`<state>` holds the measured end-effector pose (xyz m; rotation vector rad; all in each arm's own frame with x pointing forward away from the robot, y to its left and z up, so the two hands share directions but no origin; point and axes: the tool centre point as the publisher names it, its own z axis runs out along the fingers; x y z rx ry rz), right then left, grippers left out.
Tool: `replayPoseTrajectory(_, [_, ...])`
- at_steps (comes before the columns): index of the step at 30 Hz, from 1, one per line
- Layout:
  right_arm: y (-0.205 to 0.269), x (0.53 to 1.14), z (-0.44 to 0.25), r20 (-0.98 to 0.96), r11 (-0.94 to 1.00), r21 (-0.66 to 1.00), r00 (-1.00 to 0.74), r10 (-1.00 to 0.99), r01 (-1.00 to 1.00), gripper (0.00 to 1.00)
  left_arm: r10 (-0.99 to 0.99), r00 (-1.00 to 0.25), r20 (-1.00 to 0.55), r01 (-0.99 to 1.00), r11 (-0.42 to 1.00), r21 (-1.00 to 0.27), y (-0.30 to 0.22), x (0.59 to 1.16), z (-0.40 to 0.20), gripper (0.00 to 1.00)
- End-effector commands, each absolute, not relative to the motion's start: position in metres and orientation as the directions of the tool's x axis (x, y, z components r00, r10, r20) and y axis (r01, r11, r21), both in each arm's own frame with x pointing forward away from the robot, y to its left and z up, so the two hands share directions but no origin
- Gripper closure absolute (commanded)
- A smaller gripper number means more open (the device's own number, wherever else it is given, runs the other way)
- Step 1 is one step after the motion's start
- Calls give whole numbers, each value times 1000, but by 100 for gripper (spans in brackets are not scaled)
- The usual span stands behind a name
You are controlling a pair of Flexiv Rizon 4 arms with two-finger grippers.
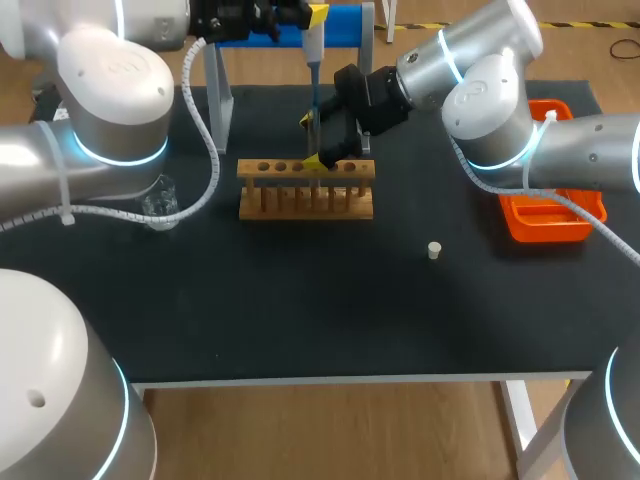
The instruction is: Invert the test tube, pick up the pipette, mount the tip to pipette, aspirate from beaker and dispense into the tube, eject the tip, return the pipette, and cap with the stopper.
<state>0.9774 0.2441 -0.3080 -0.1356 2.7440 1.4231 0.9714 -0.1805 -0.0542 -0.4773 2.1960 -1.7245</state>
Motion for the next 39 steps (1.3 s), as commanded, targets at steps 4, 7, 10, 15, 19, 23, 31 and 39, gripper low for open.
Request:
replayPoseTrajectory(4, [243,978,-307,-80,576,811,-995,-59,-99,0,-441,-897,-39,-62,212,-975,-183,974,-60,100])
replayPoseTrajectory(7, [243,978,-307,-80,576,811,-995,-59,-99,0,-443,-896,-40,-62,214,-975,-183,975,-62,100])
replayPoseTrajectory(10, [243,978,-307,-80,576,811,-995,-59,-99,0,-444,-895,-39,-64,214,-975,-183,976,-64,100])
replayPoseTrajectory(15, [243,978,-307,-80,576,811,-995,-59,-99,0,-445,-895,-35,-68,214,-974,-183,977,-66,100])
replayPoseTrajectory(19, [243,978,-307,-80,576,811,-995,-59,-99,0,-446,-895,-34,-72,217,-973,-182,977,-69,100])
replayPoseTrajectory(23, [243,978,-307,-80,576,811,-995,-59,-99,0,-445,-895,-34,-75,225,-971,-182,977,-71,100])
replayPoseTrajectory(31, [243,978,-307,-80,576,811,-995,-59,-99,0,-443,-896,-34,-77,229,-970,-182,978,-75,100])
replayPoseTrajectory(39, [243,978,-307,-80,576,811,-995,-59,-99,0,-447,-894,-31,-79,224,-971,-183,978,-77,100])
